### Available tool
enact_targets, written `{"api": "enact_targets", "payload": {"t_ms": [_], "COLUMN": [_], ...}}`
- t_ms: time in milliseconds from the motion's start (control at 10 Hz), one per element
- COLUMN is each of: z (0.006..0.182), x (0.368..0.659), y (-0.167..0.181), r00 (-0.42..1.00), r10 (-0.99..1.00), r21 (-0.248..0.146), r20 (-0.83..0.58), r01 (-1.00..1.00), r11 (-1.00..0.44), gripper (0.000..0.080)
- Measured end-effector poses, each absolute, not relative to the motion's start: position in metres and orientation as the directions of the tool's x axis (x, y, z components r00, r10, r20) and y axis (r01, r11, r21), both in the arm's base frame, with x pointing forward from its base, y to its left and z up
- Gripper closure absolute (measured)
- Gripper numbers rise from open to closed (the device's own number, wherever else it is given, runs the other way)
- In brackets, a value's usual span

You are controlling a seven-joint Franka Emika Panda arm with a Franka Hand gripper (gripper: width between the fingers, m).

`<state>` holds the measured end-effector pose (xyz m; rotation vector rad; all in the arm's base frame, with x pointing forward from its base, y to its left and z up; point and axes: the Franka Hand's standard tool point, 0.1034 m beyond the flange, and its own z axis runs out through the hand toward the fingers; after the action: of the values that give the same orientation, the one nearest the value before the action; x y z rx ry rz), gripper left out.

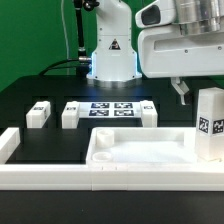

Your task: Assemble desk

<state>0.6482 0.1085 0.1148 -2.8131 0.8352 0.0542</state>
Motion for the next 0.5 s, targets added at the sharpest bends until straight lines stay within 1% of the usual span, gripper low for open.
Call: {"api": "enact_targets", "payload": {"t_ms": [100, 400, 500], "z": [0.1178, 0.1146, 0.115], "x": [0.6451, 0.6444, 0.6462], "y": [0.1124, 0.1082, 0.1049], "r00": [0.865, 0.962, 0.997], "r10": [-0.499, -0.271, -0.067], "r21": [-0.2, -0.204, -0.172], "r20": [-0.057, -0.011, 0.041], "r01": [-0.499, -0.268, -0.059], "r11": [-0.843, -0.942, -0.983], "gripper": [0.0159, 0.0151, 0.0151]}}
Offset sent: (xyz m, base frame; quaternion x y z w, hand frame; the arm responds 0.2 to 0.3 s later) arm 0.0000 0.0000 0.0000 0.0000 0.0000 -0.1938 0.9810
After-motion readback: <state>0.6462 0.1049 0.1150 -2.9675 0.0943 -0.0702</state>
